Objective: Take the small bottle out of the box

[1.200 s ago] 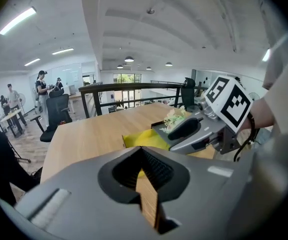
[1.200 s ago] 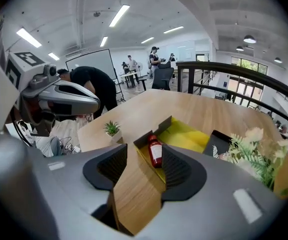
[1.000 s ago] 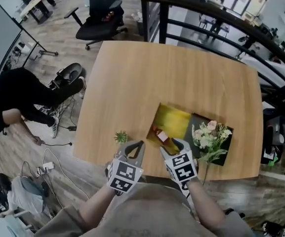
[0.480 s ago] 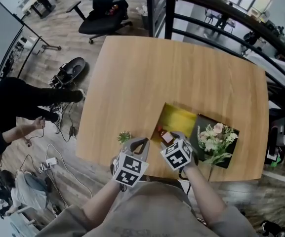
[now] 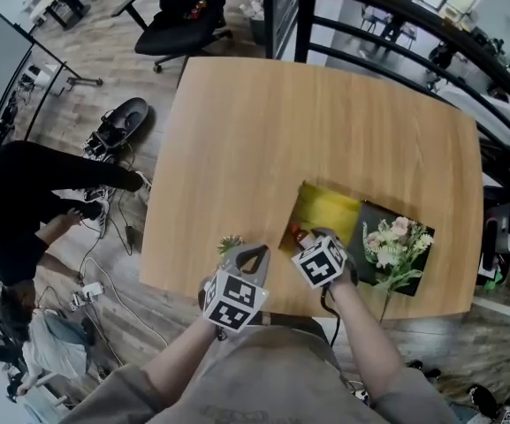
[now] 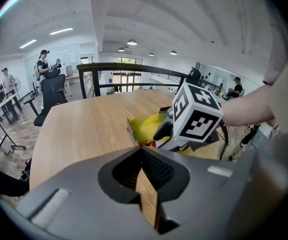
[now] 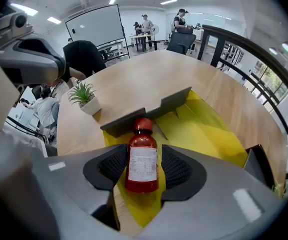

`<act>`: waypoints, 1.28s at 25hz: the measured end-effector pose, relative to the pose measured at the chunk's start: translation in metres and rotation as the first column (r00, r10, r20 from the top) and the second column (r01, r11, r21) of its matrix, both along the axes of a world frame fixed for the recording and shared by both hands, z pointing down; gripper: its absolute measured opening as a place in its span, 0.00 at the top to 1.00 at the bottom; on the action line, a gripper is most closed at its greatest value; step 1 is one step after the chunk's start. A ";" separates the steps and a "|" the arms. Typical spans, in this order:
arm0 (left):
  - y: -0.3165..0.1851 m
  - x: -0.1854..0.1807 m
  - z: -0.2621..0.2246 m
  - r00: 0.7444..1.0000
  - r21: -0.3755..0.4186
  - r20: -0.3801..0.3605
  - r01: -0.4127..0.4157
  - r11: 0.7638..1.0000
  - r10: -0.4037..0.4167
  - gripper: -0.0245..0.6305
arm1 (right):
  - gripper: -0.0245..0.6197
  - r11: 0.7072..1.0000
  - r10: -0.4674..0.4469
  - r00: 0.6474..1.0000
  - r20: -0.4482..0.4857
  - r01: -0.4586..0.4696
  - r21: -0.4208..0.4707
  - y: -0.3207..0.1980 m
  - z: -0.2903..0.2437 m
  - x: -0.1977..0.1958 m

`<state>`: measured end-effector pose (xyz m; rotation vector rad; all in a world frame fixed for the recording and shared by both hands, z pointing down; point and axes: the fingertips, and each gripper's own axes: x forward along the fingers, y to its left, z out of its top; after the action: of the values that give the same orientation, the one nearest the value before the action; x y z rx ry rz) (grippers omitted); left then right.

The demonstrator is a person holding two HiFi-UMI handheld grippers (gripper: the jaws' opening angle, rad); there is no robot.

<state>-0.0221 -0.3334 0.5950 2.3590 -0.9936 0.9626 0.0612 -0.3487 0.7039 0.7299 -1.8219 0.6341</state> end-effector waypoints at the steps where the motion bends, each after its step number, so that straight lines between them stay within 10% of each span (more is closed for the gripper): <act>1: -0.001 -0.001 0.001 1.000 -0.001 -0.004 -0.003 1.000 0.003 0.96 | 0.65 1.000 0.004 1.000 -0.002 -0.004 -0.016 0.000 0.002 0.000; 15: -0.005 -0.005 0.004 0.998 -0.006 -0.022 -0.066 0.998 0.066 0.96 | 0.62 0.985 0.119 0.990 0.076 -0.108 -0.132 -0.014 0.013 0.000; 23: -0.010 -0.009 -0.020 0.996 0.035 -0.050 -0.067 0.997 0.069 0.96 | 0.62 0.965 0.247 0.950 0.193 -0.259 0.040 -0.031 -0.049 0.010; 32: -0.033 -0.009 -0.085 0.992 0.195 -0.094 -0.068 0.978 0.088 0.96 | 0.62 0.876 0.262 0.869 0.420 -0.396 0.275 -0.036 -0.184 0.016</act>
<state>-0.0310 -0.3666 0.5100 2.5954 -1.0002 0.7961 0.0775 -0.3844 0.5204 1.2607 -2.2143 0.7128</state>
